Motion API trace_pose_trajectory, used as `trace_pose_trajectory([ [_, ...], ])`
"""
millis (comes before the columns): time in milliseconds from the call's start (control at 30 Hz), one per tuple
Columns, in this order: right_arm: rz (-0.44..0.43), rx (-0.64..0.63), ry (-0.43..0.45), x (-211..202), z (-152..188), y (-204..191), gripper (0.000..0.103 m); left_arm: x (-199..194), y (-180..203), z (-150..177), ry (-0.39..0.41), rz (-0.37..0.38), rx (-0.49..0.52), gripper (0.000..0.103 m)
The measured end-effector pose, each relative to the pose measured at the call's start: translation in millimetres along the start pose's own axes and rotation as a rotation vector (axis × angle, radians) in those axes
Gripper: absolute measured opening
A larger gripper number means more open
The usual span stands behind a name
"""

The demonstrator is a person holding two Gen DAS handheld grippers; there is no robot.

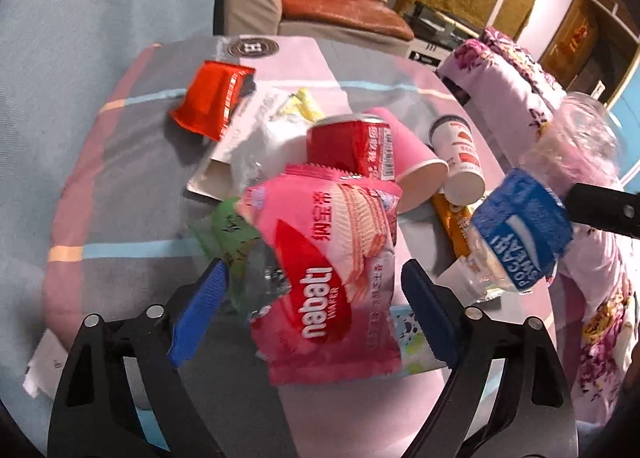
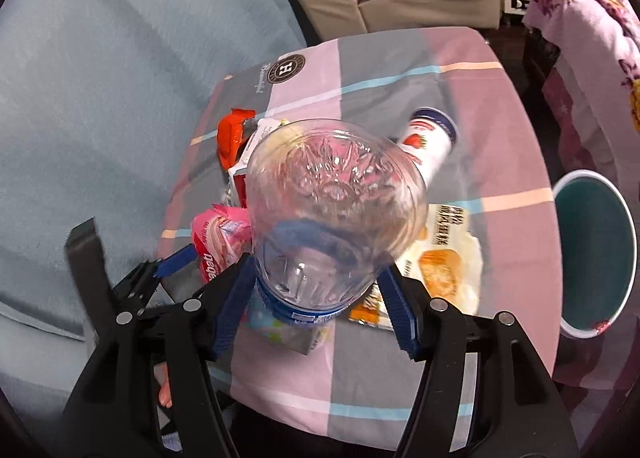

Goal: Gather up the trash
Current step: 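Grasp the POCARI SWEAT bottle with the right gripper while the left grasps the pink nabati wrapper, then carry both items over the teal bin and open the left gripper to drop the wrapper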

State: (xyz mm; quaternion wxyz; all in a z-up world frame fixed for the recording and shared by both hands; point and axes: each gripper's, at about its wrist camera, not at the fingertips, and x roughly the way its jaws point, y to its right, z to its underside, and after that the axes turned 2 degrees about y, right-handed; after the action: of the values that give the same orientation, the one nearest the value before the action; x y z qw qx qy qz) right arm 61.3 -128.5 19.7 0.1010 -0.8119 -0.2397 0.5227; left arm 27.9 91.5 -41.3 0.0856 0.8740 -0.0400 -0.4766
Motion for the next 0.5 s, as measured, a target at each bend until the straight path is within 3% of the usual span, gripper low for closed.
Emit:
trace_pose_trajectory([
  [67,-0.008,0.010,0.008,-5,2,6,0.059,5,3,1,-0.020,0.006,0.004,0.052],
  [167,-0.026,0.022,0.021,-9,4,13,0.059,0,6,2,-0.008,0.003,0.002,0.035],
  [500,-0.052,0.048,0.091,-35,8,41,0.059,-50,14,-1,0.069,0.005,-0.013,0.031],
])
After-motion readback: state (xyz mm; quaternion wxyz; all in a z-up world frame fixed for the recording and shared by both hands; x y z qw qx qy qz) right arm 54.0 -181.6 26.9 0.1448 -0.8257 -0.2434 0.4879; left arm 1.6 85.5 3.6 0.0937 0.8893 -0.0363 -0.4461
